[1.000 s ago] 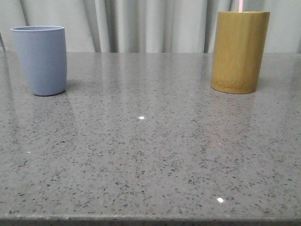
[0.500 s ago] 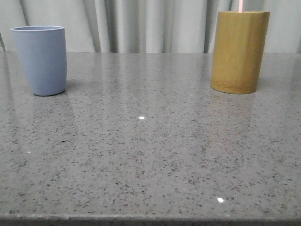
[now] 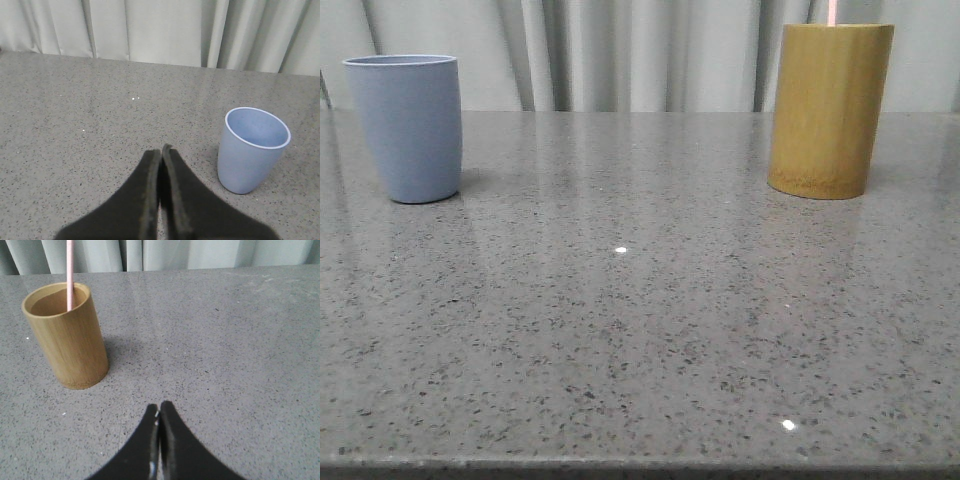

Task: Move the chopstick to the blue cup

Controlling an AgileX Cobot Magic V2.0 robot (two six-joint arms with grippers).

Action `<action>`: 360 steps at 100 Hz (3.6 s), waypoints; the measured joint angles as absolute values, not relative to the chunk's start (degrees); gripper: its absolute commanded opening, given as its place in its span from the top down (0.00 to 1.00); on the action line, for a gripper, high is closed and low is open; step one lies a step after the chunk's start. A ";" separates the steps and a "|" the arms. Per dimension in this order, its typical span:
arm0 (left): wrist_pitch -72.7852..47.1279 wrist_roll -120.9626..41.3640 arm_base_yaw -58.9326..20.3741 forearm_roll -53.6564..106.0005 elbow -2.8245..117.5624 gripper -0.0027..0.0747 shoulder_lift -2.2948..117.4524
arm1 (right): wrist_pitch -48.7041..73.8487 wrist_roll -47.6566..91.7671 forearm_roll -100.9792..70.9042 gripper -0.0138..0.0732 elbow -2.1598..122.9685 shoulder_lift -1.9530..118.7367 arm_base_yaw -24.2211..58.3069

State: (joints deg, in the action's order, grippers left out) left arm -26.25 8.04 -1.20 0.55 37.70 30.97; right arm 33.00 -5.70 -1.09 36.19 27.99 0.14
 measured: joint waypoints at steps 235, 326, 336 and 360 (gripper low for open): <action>-61.57 3.52 -13.51 2.15 89.24 0.56 96.66 | 32.08 -5.70 -1.21 0.42 43.84 40.40 0.14; -66.83 3.52 -21.23 5.76 105.04 0.99 105.08 | 32.08 -5.70 -1.21 0.42 43.84 40.40 0.14; -67.92 3.52 -23.46 5.90 108.67 0.99 108.30 | 32.08 -5.70 -1.21 0.42 43.84 40.40 0.14; -68.39 3.52 -26.25 7.10 113.13 0.99 112.04 | 32.08 -5.70 -1.21 0.42 43.84 40.40 0.14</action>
